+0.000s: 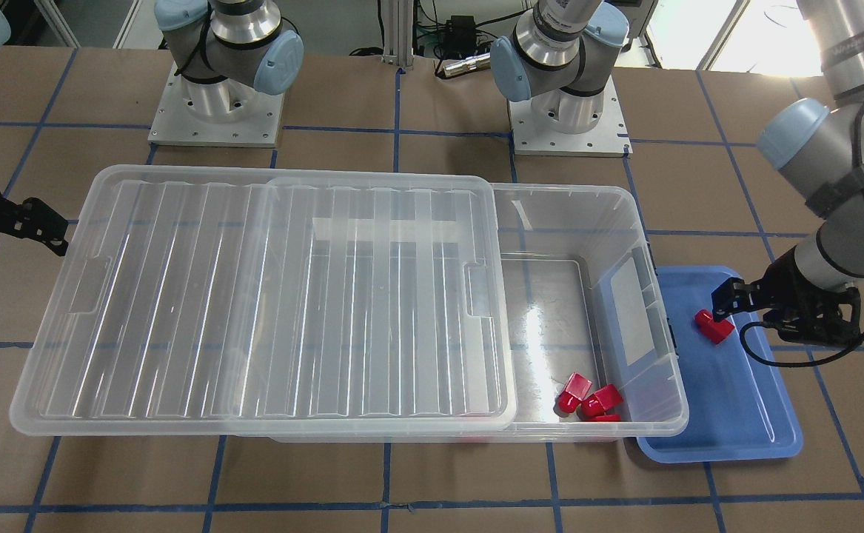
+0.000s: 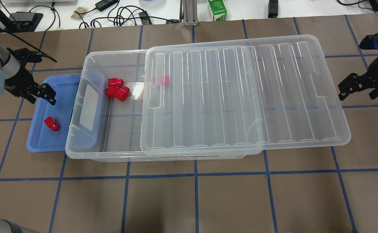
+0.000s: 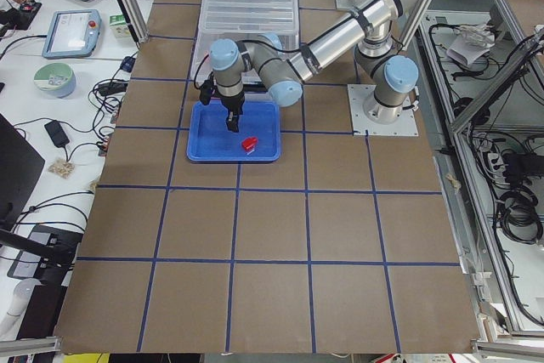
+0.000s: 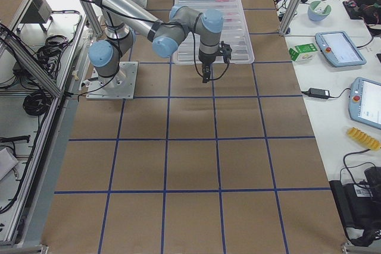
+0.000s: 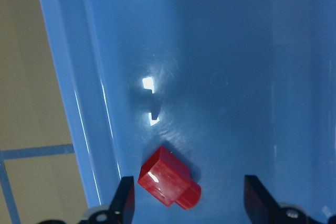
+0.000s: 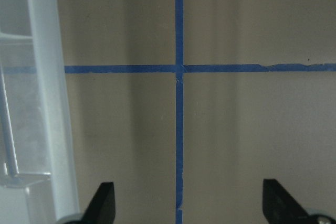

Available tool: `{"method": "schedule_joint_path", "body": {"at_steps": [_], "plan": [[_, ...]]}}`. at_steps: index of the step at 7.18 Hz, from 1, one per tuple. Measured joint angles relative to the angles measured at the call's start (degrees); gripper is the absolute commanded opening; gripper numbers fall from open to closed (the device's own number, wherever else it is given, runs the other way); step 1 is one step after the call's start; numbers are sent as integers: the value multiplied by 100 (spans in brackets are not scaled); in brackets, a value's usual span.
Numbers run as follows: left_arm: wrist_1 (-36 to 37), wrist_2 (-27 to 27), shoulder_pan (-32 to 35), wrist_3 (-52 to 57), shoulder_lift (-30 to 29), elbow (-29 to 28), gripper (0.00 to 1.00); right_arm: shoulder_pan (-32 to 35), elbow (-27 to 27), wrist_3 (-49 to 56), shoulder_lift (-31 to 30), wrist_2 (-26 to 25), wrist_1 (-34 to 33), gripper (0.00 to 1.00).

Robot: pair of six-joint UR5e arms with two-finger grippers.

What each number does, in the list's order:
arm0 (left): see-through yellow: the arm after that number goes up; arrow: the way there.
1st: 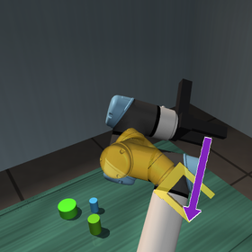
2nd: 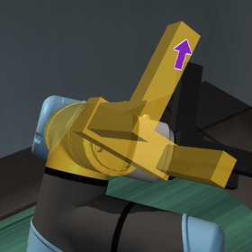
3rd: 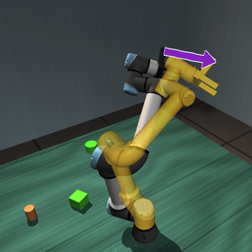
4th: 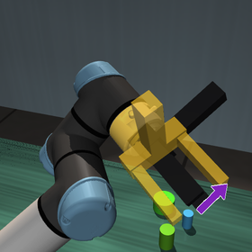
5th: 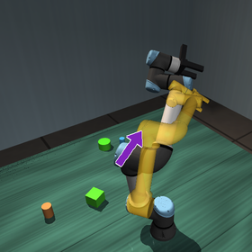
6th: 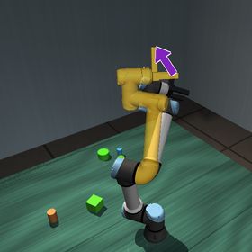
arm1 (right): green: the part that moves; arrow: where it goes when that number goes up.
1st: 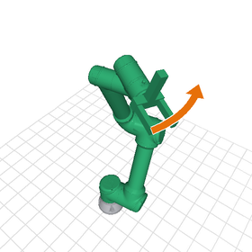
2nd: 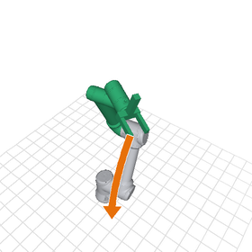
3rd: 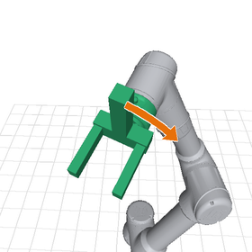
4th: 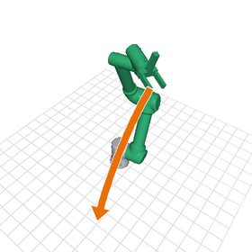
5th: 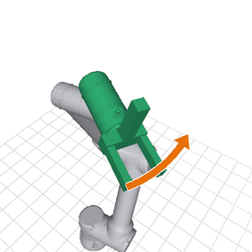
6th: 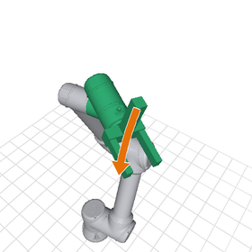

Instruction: Place red block in blue tray from box

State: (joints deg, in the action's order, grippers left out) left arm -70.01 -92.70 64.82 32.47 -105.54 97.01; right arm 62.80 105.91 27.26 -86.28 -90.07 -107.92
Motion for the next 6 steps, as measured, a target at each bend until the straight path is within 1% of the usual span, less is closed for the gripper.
{"method": "schedule_joint_path", "body": {"at_steps": [1,2,3,5,6], "plan": [[-778,7,279,-316,238,-492,89,140,7,-83,-1,3,2,100],[-1345,19,683,-778,468,-902,94,345,12,-286,-3,3,10,100],[-1626,17,1151,-1294,680,-1135,99,599,15,-602,-3,5,18,100],[-1810,9,1999,-2169,1066,-1226,100,1206,12,-1368,-8,7,-11,100],[-1868,5,2215,-2311,1224,-1216,100,1492,4,-1750,-13,7,-21,100]]}}
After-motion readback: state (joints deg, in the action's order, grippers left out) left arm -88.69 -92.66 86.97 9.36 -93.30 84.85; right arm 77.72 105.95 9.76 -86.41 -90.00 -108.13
